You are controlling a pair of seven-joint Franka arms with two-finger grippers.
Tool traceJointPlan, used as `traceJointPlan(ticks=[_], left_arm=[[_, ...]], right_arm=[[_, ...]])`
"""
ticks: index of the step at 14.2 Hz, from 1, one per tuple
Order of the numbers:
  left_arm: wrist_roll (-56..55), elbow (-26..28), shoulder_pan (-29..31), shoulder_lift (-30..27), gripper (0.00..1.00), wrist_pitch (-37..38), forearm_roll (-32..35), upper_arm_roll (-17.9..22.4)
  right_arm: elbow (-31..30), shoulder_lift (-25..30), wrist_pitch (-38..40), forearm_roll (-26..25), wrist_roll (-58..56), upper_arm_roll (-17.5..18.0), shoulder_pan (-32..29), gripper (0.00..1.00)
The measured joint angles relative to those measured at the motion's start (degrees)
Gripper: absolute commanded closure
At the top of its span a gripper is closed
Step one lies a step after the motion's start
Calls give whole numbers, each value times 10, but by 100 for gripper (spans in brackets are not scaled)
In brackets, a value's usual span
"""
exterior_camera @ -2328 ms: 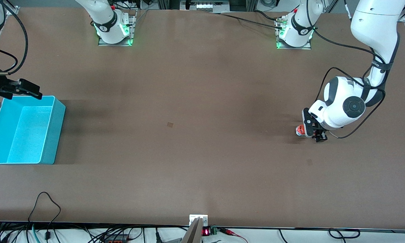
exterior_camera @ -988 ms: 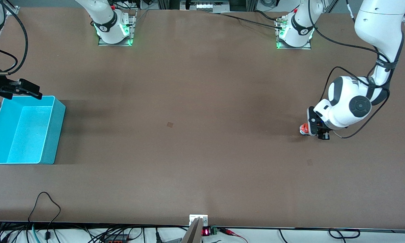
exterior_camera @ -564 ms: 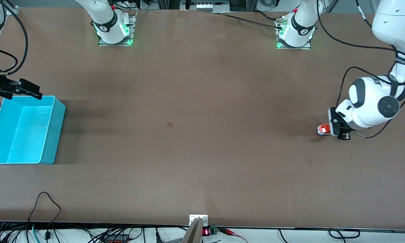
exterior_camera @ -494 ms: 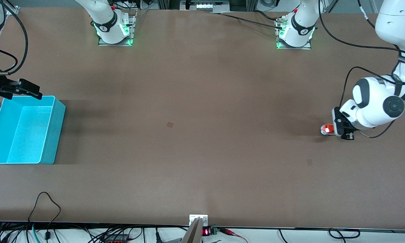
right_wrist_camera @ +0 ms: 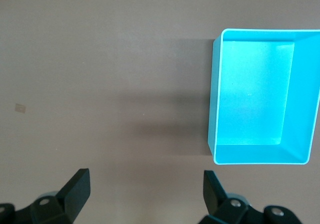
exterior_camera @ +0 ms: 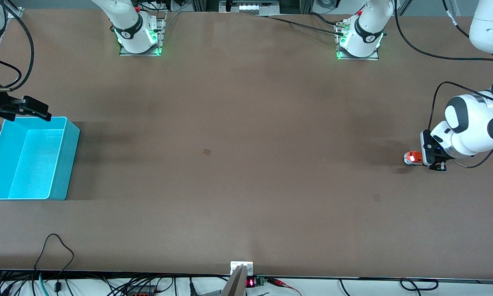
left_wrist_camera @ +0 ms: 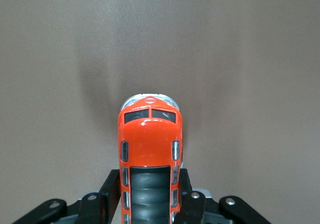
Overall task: Wind up bus and store in blue box
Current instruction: 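Drag the bus backward along the table with the left gripper, then open the left gripper and lift it off the bus, then raise the left gripper away while the bus rolls toward the box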
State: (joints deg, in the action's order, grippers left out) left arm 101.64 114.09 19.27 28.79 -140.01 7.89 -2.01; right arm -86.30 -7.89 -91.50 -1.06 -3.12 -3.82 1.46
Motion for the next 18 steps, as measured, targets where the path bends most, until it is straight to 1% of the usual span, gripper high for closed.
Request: traceJointPlan(ticks=[1,5,7,11,15,18], left_arm=[[0,0,0,0,0,0,0,0],[1,-9,1,17,0,-1,0,-1],[0,-23,2,7,0,37,0,-9],[-36,-34,1,-48,0,145,0,-26],[-105,-35,4,-102,0,238,0,-26],[-169,-35,8,-152,0,301,0,-24]], right_arm=[[0,0,0,0,0,0,0,0],[0,0,0,0,0,0,0,0],[0,0,0,0,0,0,0,0],[0,0,0,0,0,0,0,0],[0,0,0,0,0,0,0,0],[0,0,0,0,0,0,0,0]])
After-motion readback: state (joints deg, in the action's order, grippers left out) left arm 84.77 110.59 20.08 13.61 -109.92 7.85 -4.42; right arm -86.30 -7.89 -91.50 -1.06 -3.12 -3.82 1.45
